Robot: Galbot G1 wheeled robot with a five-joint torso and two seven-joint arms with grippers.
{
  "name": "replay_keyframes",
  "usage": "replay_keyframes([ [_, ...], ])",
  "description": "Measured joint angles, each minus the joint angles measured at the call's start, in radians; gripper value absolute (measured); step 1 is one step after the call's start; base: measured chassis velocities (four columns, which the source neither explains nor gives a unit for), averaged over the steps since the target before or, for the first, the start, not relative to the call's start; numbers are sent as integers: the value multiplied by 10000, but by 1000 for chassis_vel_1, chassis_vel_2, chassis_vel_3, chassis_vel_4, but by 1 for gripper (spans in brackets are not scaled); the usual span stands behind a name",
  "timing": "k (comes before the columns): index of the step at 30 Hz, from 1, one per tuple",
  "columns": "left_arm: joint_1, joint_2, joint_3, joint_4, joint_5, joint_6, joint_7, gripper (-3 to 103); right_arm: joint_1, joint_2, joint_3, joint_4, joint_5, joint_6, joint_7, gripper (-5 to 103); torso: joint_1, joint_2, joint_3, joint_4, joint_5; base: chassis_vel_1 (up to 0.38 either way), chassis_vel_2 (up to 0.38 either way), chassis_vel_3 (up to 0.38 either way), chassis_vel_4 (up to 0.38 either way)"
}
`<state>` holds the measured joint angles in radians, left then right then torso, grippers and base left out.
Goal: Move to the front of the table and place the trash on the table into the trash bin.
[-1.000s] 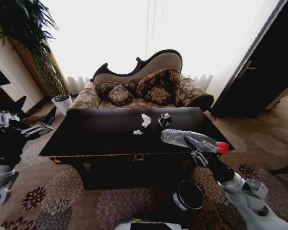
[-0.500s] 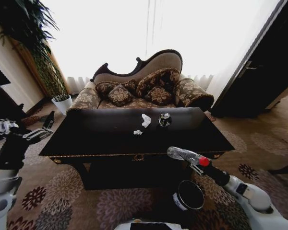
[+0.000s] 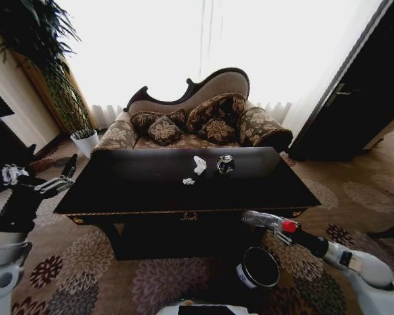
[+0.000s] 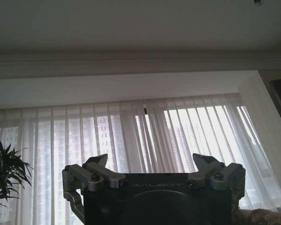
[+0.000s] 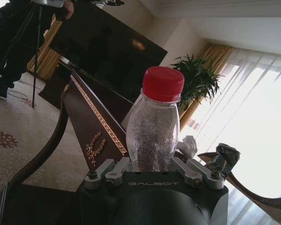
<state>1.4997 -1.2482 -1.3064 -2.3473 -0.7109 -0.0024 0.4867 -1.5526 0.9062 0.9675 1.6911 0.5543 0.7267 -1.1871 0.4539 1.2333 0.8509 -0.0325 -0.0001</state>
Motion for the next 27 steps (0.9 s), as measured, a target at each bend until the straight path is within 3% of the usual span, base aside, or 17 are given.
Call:
replay_keyframes([
  [6, -6, 113, -2, 175, 3, -99, 20, 100, -51, -33, -43, -565, -48, 121, -696, 23, 0, -1, 0, 0, -1, 0, 0, 0, 0],
  [12, -33, 124, 20, 268, 32, -126, 26, 100, 19, 1, -416, -1613, -421, 491, -812, 23, 0, 0, 0, -1, -2, 0, 0, 0, 0],
  [15, -55, 75, 79, 296, 103, -132, 28, 100, 338, 101, -887, -2691, -1382, 709, 183, 23, 0, 0, 0, 1, 0, 0, 0, 0, 0],
  [16, -55, 75, 79, 296, 103, -132, 28, 100, 338, 101, -887, -2691, -1382, 709, 183, 23, 0, 0, 0, 1, 0, 0, 0, 0, 0],
  [20, -51, -6, 152, 302, 221, -150, 27, 100, 728, 303, -1383, -3847, -3346, 737, 1651, 23, 0, 0, 0, -1, -2, 0, 0, 0, 0],
  [27, -2, -70, 174, 299, 280, -181, 30, 100, 1325, 491, -2197, -5309, -4651, 737, 2968, 23, 0, 0, 0, 1, -2, 0, 0, 0, 0],
])
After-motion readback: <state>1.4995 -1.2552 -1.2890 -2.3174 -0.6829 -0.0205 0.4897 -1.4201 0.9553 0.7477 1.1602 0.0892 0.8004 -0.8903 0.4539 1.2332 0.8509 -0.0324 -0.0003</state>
